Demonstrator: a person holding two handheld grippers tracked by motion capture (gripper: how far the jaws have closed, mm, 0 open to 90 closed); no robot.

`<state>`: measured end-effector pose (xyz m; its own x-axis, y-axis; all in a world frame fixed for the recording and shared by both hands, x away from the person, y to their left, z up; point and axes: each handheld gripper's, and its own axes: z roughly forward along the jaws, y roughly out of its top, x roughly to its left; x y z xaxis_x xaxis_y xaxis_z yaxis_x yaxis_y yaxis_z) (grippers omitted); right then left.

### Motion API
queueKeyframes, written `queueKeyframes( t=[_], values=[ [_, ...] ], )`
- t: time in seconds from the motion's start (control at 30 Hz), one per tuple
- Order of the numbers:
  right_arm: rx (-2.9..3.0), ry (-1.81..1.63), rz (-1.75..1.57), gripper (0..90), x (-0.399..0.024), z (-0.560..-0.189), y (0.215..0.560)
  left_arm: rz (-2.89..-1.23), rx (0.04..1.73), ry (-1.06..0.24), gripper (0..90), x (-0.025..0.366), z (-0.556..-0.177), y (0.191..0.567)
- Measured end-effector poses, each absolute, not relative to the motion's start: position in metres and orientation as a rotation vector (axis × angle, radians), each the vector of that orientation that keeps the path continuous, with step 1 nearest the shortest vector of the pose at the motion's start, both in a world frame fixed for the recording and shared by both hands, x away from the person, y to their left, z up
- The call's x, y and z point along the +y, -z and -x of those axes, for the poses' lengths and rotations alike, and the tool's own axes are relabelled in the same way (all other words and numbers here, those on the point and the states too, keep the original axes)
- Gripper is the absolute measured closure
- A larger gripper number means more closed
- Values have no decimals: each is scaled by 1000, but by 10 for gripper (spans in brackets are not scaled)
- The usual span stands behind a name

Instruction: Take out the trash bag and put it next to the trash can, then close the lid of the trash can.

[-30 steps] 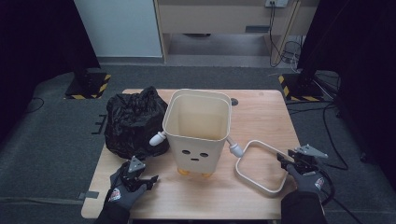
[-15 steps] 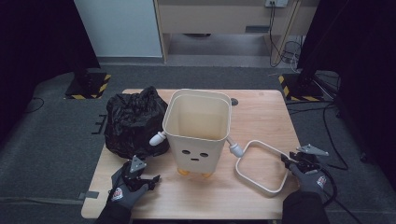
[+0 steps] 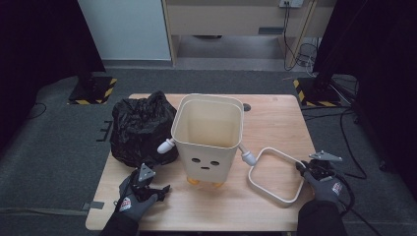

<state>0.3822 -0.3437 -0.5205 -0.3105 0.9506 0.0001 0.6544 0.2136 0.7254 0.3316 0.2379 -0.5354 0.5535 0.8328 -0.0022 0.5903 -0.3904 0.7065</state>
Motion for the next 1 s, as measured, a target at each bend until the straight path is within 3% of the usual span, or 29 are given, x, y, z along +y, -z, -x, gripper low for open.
queueKeyframes(
  t=[0.37,1.0],
  values=[
    [2076,-809,-1451,791,-341,-386,521,-2138,1142,-463,0,237,-333,536],
    [1968,-933,-1519,786,-339,-385,512,-2137,1142,-462,0,237,-333,536]
  ],
)
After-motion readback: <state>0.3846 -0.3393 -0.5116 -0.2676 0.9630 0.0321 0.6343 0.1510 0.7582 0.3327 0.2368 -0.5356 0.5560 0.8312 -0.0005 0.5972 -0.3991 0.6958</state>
